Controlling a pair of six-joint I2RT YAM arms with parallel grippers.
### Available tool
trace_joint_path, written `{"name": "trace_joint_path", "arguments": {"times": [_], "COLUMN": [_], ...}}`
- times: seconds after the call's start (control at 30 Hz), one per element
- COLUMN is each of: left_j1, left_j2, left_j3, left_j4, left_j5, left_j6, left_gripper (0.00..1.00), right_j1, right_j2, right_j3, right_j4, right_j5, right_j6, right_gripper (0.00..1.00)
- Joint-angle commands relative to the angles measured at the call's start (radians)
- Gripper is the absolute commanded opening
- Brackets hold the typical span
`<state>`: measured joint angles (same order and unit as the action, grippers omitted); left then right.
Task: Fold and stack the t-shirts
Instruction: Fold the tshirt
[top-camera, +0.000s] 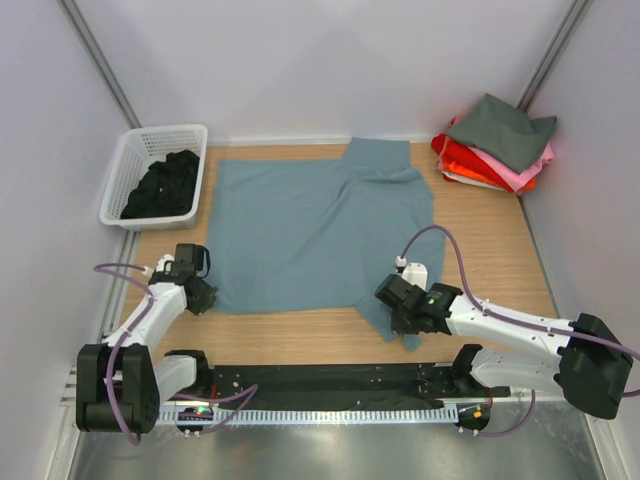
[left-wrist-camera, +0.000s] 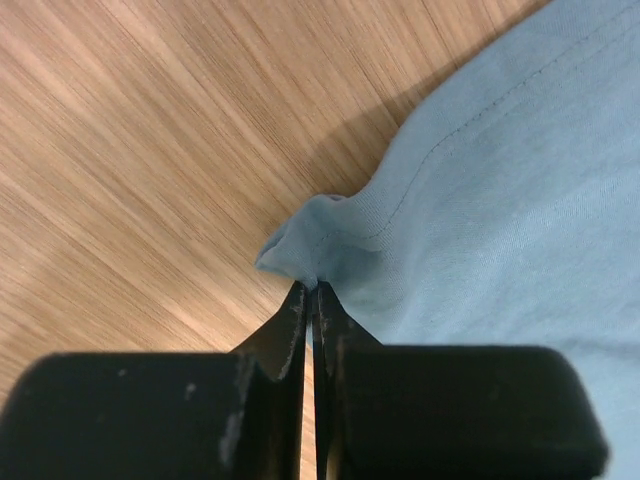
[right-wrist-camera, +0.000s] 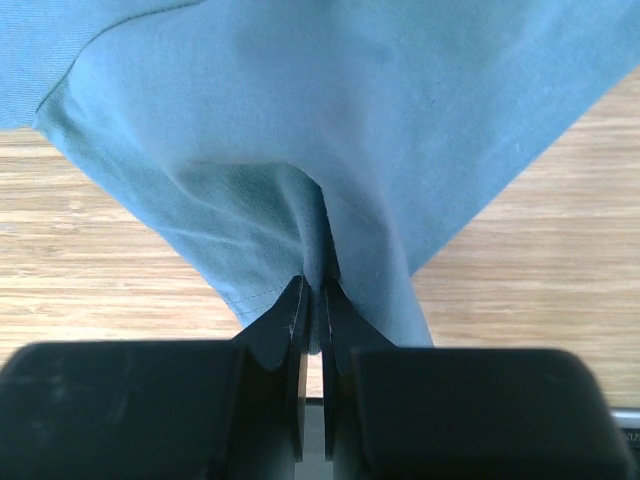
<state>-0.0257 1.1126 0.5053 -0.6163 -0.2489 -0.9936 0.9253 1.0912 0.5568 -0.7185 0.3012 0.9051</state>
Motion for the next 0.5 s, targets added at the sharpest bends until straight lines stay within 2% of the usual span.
{"name": "trace_joint_path", "arguments": {"times": [0.0, 0.17, 0.37, 0.47], "left_j1": [0.004, -0.002, -0.002, -0.002], "left_j2": [-0.02, -0.174, -0.192, -0.204], "left_j3": [-0.011, -0.016, 0.061, 0.128], "left_j4": [-0.002, -0.046, -0.103, -0.149], "left_j5": [0.026, 0.098, 0.195, 0.223], "left_j6": [0.021, 0.004, 0.013, 0.038], "left_gripper": [0.0, 0.0, 0.0, 0.0], "right_j1": [-0.005, -0.005, -0.003, -0.002], "right_j2": [-0.045, -0.143, -0.209, -0.185], "right_j3": [0.029, 0.064, 0.115, 0.23], "right_j4": [-0.051, -0.157, -0.2, -0.243], "right_j5": [0.007, 0.01, -0.054, -0.014], "right_j6": [0.043, 0.081, 0.115, 0.078], "right_gripper": [0.01, 0.01, 0.01, 0.01]}}
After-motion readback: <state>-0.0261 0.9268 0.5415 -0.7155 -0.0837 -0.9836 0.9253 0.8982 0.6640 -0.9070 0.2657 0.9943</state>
